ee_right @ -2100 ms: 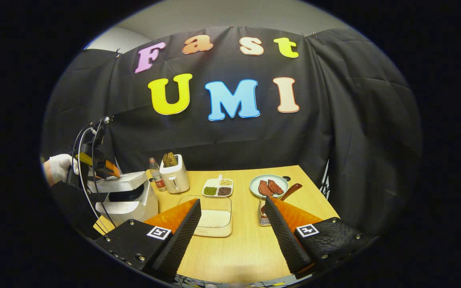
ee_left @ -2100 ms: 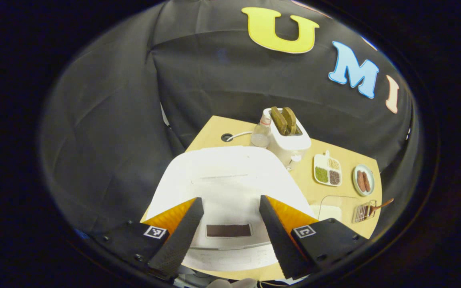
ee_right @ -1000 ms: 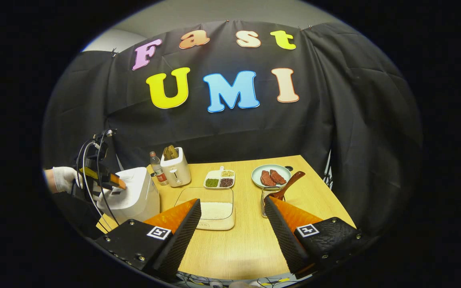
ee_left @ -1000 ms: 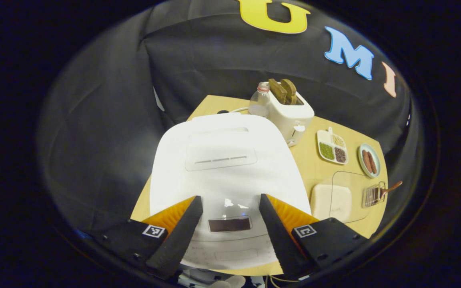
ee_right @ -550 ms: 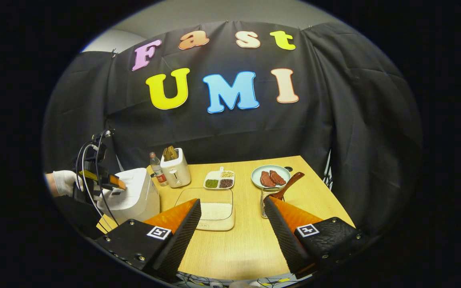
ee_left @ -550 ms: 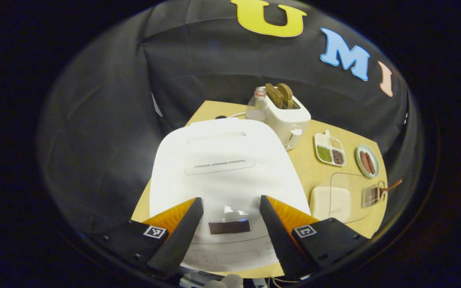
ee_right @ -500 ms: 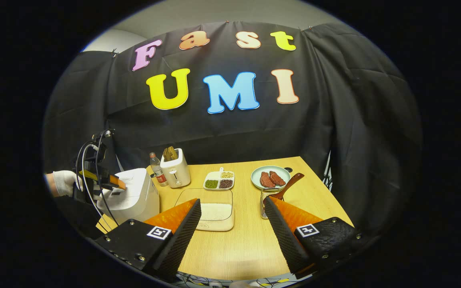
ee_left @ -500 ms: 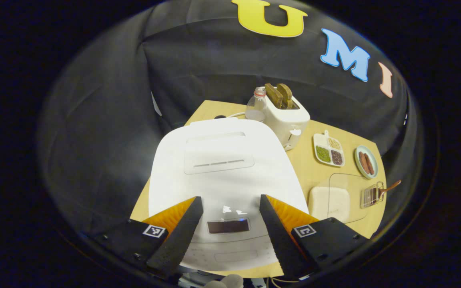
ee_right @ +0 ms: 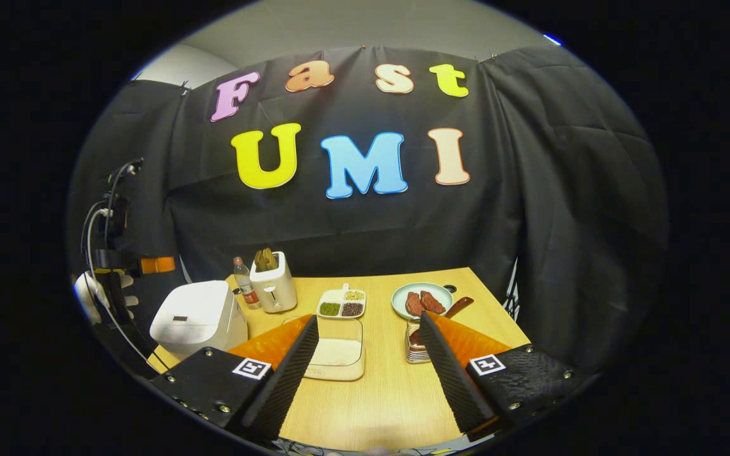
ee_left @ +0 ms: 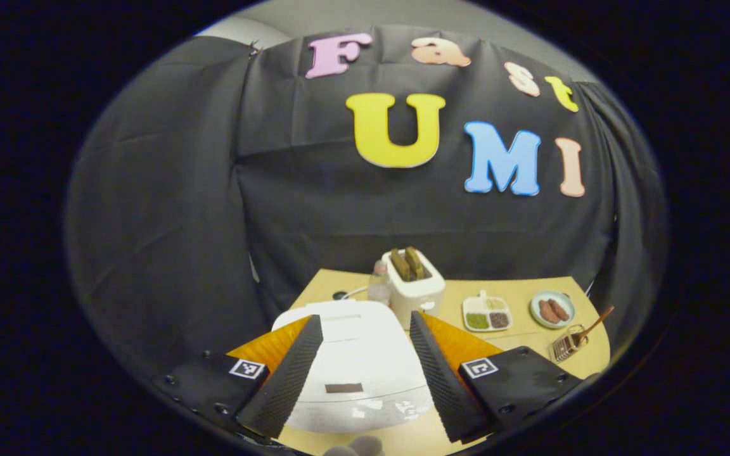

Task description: Close the left gripper, press the button to open the rice cooker; take a wooden spoon from the chopstick holder with the right hand, scoop a spoonful of rice and pour it into the rice cooker, then put the wooden spoon back into the chopstick holder.

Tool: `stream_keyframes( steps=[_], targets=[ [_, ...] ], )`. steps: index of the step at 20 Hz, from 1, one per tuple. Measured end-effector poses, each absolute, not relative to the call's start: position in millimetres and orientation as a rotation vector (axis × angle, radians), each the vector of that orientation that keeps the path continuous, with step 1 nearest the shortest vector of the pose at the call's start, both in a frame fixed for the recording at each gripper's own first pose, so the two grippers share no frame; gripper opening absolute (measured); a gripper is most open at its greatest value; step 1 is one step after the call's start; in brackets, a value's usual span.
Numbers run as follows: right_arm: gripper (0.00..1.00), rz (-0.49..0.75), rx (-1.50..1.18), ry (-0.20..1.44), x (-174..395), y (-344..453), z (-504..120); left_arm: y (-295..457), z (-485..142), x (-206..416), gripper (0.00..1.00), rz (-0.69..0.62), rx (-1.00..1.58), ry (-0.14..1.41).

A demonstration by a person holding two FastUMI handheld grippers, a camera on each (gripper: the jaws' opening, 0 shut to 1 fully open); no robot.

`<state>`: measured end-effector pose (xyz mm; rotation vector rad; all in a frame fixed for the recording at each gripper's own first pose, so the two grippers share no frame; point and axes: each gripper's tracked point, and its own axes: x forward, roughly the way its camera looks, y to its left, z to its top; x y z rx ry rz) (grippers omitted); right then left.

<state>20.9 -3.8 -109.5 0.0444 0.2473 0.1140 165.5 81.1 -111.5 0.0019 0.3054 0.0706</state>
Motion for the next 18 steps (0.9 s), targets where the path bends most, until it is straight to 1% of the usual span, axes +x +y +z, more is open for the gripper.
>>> stream_keyframes(
  steps=[4, 7, 8, 10, 11, 12, 13, 14, 15, 17, 18],
  targets=[
    [0.98, 0.104, 0.054, 0.211, 24.1, -3.4, -96.1, 50.8, -19.6, 96.6, 0.96, 0.023, 0.011, 0.113],
    [0.98, 0.096, 0.058, 0.177, 24.9, -5.5, -84.0, 34.0, 14.4, 60.3, 0.96, -0.004, 0.015, 0.018],
    [0.93, 0.091, 0.06, 0.164, 24.7, -7.1, -78.8, 24.8, 19.5, 49.2, 0.95, -0.019, 0.01, 0.004],
    [0.93, 0.085, 0.07, 0.136, 26.0, -7.9, -68.0, 17.4, 20.9, 21.2, 0.95, -0.03, 0.011, -0.014],
    [0.98, 0.083, 0.074, 0.119, 24.4, -8.5, -63.9, 13.3, 18.7, 12.4, 0.95, -0.033, 0.013, -0.015],
    [0.93, 0.08, 0.075, 0.107, 23.2, -9.5, -59.4, 9.8, 16.7, 3.9, 0.95, -0.043, 0.007, -0.019],
    [0.98, 0.078, 0.074, 0.091, 22.8, -10.6, -54.4, 6.8, 14.8, -2.0, 0.95, -0.043, 0.001, -0.015],
    [0.93, 0.076, 0.073, 0.08, 22.1, -10.1, -50.1, 5.0, 12.2, -6.3, 0.95, -0.045, -0.007, -0.015],
    [0.98, 0.075, 0.069, 0.07, 21.3, -11.2, -47.1, 6.1, 12.6, -8.2, 0.95, -0.038, -0.008, -0.017],
    [0.98, 0.074, 0.068, 0.051, 19.4, -10.5, -40.2, 6.2, 9.8, -10.7, 0.96, -0.031, -0.008, -0.019],
    [0.97, 0.075, 0.065, 0.045, 18.6, -11.0, -39.0, 4.4, 5.0, -13.1, 0.95, -0.029, -0.007, -0.019]
  ],
)
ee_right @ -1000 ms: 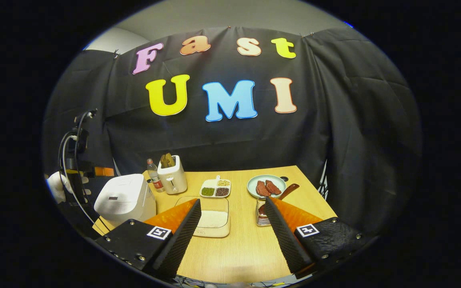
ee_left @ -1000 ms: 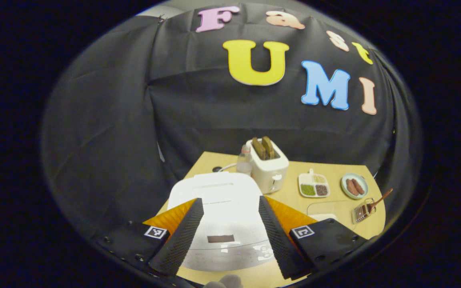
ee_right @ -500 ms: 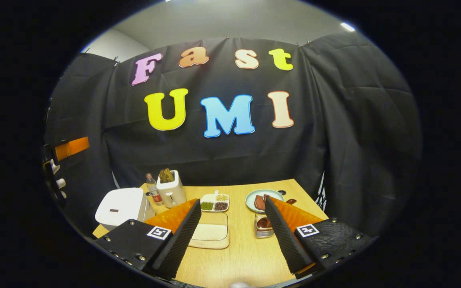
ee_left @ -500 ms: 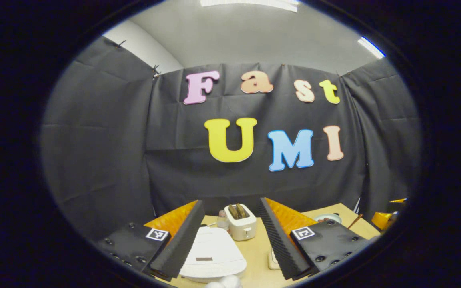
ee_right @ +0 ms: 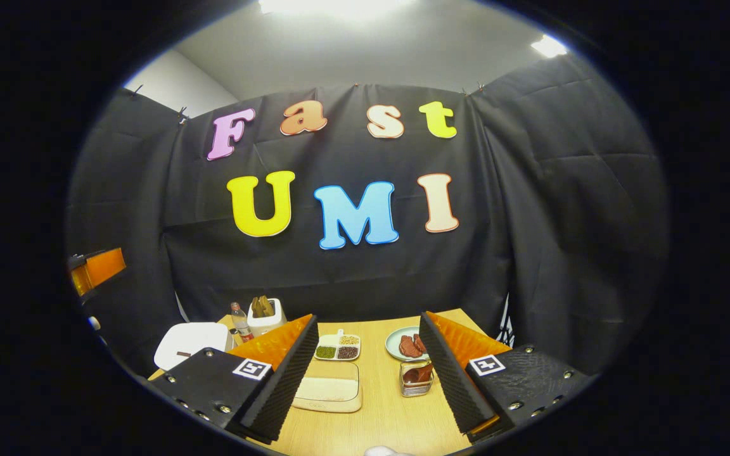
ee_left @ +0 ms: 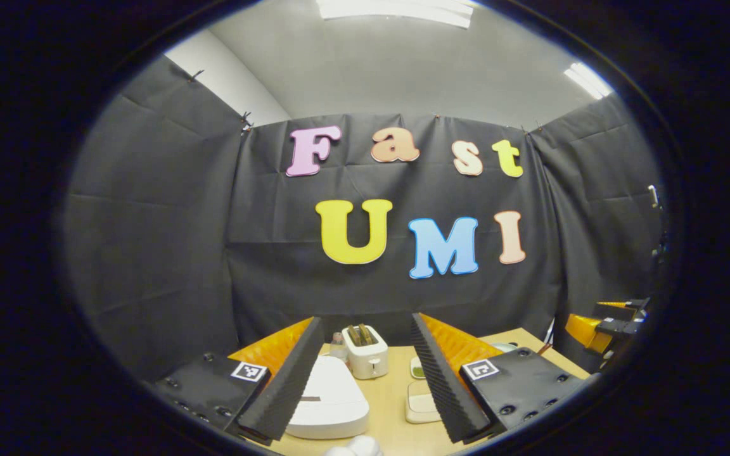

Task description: Close the left gripper, press the button to open the rice cooker; take a wooden spoon from the chopstick holder with the right hand, scoop a spoonful of rice and pour it into the rice cooker, then put the wooden spoon back into the chopstick holder.

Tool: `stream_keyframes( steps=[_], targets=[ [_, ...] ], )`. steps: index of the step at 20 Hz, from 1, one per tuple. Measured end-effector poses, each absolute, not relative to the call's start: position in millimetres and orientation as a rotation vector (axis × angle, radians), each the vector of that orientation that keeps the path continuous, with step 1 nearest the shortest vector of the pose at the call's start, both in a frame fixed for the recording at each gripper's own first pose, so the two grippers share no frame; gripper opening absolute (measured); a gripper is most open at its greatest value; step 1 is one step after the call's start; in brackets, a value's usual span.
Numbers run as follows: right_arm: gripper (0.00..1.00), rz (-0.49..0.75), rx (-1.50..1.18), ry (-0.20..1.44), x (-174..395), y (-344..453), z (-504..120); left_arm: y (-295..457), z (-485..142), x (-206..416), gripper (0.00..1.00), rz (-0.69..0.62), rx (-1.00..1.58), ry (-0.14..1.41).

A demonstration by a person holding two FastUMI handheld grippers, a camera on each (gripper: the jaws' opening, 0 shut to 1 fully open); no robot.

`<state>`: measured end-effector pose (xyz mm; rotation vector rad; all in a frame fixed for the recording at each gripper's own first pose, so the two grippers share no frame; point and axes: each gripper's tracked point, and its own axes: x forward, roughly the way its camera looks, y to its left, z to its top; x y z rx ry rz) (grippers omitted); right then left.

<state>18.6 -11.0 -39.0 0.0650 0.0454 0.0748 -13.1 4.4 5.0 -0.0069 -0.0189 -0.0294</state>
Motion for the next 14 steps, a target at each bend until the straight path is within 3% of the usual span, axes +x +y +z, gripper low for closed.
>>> stream_keyframes(
  steps=[14],
  targets=[
    [0.98, 0.081, 0.044, 0.023, 16.4, -10.4, -24.5, 4.2, -14.5, -8.4, 0.96, -0.003, 0.01, 0.018]
  ],
)
